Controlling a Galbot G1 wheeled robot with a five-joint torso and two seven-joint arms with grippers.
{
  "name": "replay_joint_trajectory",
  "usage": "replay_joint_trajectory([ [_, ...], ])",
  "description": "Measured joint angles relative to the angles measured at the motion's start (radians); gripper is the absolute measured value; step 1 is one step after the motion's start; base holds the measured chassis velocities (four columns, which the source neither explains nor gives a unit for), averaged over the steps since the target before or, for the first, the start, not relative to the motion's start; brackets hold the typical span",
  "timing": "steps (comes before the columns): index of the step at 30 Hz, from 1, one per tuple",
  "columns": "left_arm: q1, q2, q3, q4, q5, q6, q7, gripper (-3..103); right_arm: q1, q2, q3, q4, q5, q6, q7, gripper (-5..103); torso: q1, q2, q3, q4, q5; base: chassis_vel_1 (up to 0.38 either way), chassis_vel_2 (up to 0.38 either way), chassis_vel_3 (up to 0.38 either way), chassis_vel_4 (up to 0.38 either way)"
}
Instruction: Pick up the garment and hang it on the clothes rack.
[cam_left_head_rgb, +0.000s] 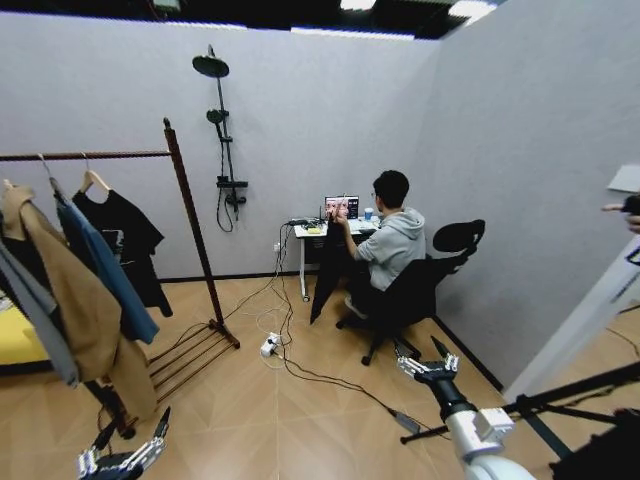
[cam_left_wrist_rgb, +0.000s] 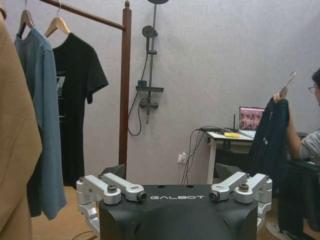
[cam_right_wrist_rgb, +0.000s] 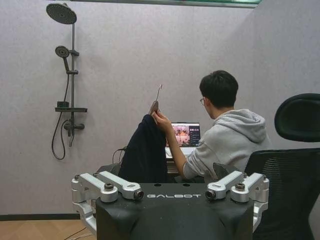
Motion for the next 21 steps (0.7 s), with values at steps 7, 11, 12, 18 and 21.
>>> replay_joint_trajectory([
  [7, 0.000, 0.000, 0.000, 0.000, 0.000, 0.000, 0.000, 100, 0.007, 0.001, 0.001, 0.007, -0.004, -0.013, -0.001, 100, -0.001, 0.000, 0.000, 0.0000, -0.0003, -0.308, 0.289, 0.294, -0.302],
  [11, 0.000, 0.000, 0.000, 0.000, 0.000, 0.000, 0.000, 100, 0.007, 0.006, -0.004, 0.012, -0.009, -0.014, 0.000, 100, -0.001, 0.000, 0.000, 0.0000, -0.0008, -0.330, 0.325, 0.332, -0.295],
  [12, 0.000, 0.000, 0.000, 0.000, 0.000, 0.000, 0.000, 100, 0.007, 0.008, -0.006, 0.013, -0.012, -0.015, 0.001, 100, -0.001, 0.001, 0.000, -0.0002, -0.0008, -0.381, 0.362, 0.354, -0.355],
  [18, 0.000, 0.000, 0.000, 0.000, 0.000, 0.000, 0.000, 100, 0.010, 0.010, -0.014, 0.012, -0.028, -0.013, 0.007, 100, 0.000, 0.000, 0.000, -0.0002, -0.0010, -0.374, 0.373, 0.354, -0.371],
  [21, 0.000, 0.000, 0.000, 0.000, 0.000, 0.000, 0.000, 100, 0.009, 0.011, -0.016, 0.011, -0.033, -0.014, 0.009, 100, 0.000, 0.000, 0.000, 0.0000, 0.0000, -0.372, 0.376, 0.363, -0.353],
])
